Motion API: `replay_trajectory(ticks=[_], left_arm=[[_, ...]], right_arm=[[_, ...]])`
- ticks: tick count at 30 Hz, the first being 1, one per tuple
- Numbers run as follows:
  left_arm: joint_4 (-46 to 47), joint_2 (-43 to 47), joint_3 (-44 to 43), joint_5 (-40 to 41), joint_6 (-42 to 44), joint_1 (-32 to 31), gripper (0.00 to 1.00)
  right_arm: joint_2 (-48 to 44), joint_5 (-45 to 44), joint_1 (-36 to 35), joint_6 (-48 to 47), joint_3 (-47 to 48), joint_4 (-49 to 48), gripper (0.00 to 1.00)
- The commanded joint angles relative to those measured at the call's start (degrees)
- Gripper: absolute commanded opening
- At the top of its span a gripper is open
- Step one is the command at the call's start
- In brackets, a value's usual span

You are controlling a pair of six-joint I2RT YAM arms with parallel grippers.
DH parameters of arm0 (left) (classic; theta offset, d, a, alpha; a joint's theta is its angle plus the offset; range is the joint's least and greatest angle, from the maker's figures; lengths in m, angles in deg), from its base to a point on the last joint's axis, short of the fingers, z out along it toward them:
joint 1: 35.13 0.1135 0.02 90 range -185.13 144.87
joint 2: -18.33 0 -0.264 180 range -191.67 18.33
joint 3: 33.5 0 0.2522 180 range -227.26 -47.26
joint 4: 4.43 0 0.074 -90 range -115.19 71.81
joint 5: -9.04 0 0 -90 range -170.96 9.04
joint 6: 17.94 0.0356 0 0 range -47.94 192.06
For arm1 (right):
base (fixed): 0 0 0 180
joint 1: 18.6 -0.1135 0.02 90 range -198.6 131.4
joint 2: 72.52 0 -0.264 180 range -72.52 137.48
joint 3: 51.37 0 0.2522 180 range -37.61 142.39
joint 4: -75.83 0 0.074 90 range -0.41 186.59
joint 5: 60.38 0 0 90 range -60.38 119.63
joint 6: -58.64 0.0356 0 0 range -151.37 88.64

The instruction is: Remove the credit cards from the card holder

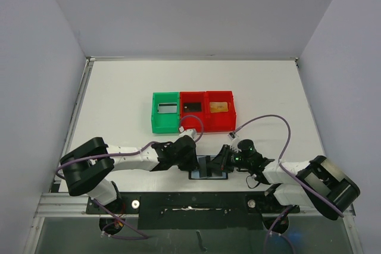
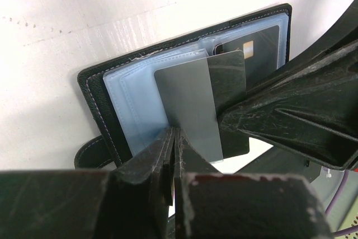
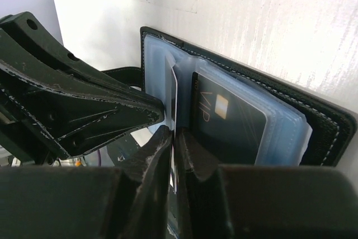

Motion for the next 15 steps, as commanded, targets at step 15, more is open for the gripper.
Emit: replay_trajectory(ticks=[15], left_arm=[[-4.48, 0.79, -0.02, 2.46, 0.46, -0.34, 0.00]], right_arm=[[-11.89, -1.59, 1.43, -3.76, 3.09, 15.79, 0.00]])
